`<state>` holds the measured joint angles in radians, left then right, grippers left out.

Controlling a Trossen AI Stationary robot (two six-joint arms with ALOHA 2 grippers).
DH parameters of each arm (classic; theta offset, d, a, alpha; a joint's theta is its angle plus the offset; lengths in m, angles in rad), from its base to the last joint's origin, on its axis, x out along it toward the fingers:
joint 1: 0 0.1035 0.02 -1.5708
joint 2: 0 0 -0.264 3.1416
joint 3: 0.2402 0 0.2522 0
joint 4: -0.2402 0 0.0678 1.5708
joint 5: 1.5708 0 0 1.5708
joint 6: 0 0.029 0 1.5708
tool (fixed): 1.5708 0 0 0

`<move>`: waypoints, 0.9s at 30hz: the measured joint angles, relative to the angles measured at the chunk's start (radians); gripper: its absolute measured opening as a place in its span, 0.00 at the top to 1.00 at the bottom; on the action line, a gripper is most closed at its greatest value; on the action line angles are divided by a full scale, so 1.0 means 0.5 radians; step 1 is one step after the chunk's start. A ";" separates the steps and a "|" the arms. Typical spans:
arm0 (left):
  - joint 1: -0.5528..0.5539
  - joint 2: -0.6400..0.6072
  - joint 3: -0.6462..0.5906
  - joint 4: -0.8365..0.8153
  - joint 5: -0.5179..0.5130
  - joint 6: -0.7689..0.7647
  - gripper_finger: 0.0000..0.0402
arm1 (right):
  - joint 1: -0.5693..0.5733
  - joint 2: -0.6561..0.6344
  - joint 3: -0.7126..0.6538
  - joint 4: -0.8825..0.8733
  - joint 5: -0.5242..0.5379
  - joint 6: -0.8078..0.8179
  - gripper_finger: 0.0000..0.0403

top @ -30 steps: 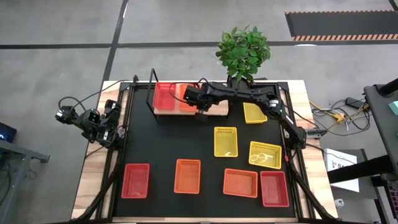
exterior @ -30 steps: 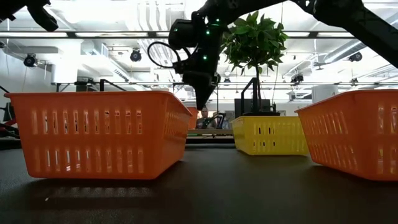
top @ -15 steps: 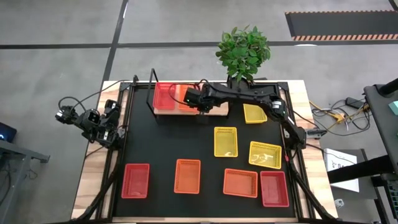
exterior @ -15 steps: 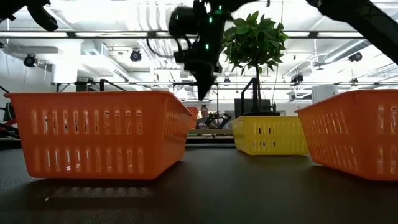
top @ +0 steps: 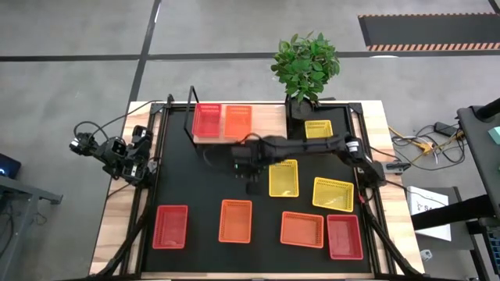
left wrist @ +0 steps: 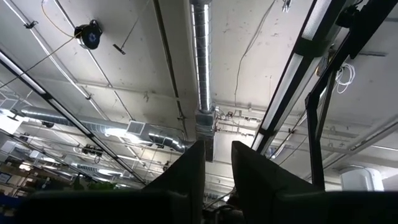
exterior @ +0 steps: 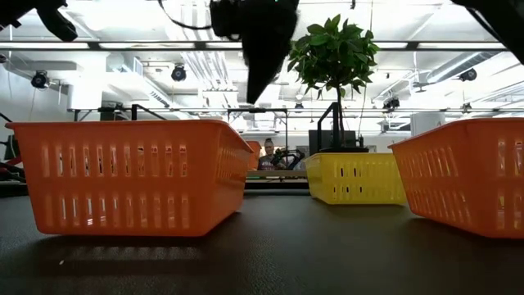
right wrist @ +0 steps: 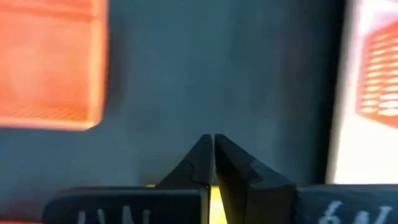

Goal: Stack baskets on shelf by color
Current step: Put the bottom left yellow bin on the shelf

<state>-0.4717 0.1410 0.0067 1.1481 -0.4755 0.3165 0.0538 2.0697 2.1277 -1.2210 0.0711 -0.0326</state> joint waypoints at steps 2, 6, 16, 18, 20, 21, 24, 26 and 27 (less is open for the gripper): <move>0.000 0.000 -0.001 -0.011 0.001 -0.036 0.84 | 0.085 -0.005 -0.001 -0.058 -0.002 0.057 0.98; 0.000 0.000 0.000 -0.010 0.000 -0.048 0.84 | 0.243 -0.012 -0.015 -0.100 -0.002 0.150 0.98; 0.000 0.000 0.000 -0.011 0.000 -0.050 0.84 | 0.529 -0.110 -0.283 0.135 0.236 0.315 0.98; 0.000 0.001 0.000 -0.032 0.000 -0.050 0.84 | 0.568 -0.132 -0.401 0.241 0.299 0.391 0.98; 0.000 0.001 0.000 -0.080 0.000 -0.050 0.84 | 0.612 -0.168 -0.546 0.364 0.347 0.431 0.98; 0.000 0.002 0.000 -0.095 0.001 -0.050 0.84 | 0.634 -0.194 -0.631 0.434 0.375 0.434 0.98; 0.000 0.002 0.000 -0.144 0.001 -0.051 0.84 | 0.690 -0.289 -0.867 0.621 0.444 0.456 0.98; 0.000 0.002 0.000 -0.179 0.000 -0.070 0.84 | 0.719 -0.383 -1.010 0.675 0.477 0.520 0.98; 0.000 0.002 0.000 -0.190 0.000 -0.095 0.84 | 0.730 -0.434 -1.074 0.704 0.512 0.559 0.98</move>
<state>-0.4717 0.1417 0.0067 1.0531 -0.4755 0.2691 0.4188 1.8528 1.5905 -0.8687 0.3269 0.2468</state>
